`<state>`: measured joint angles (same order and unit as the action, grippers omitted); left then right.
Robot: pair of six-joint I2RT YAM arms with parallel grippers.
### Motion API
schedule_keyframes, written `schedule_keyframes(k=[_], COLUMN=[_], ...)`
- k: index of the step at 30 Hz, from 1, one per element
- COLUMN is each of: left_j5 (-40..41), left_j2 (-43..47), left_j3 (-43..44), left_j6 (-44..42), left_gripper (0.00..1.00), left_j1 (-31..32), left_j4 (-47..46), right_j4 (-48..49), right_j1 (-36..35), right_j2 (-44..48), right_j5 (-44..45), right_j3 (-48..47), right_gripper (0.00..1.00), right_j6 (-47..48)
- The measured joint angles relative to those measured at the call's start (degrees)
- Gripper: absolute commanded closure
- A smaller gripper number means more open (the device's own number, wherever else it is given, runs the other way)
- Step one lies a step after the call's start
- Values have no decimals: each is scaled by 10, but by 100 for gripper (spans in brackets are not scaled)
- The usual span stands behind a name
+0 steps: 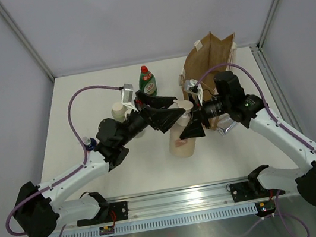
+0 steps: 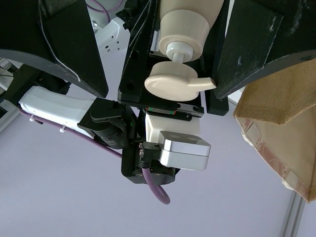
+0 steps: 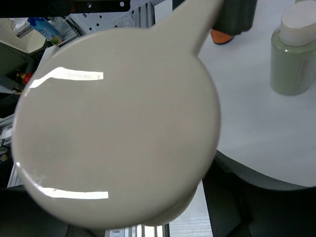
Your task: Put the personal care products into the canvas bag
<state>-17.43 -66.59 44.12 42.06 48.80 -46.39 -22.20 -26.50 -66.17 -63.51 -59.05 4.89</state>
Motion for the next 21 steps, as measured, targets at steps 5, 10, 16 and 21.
schedule_keyframes(k=[5,10,16,21], left_j5=[3,12,45,77], left_j2=[-7,-1,46,77], left_j3=[-5,-7,-7,-5], left_j6=[4,-9,-50,-83], left_gripper=[7,6,3,2], left_j1=[0,0,0,0], left_j4=[-5,19,94,143], right_j4=[6,21,48,74], right_j1=[5,21,35,42], right_j2=[0,0,0,-3], right_j5=[0,0,-1,-7], right_j3=[4,9,10,10], right_gripper=[100,100,100,100], right_j6=[-8,-21,-53,-82])
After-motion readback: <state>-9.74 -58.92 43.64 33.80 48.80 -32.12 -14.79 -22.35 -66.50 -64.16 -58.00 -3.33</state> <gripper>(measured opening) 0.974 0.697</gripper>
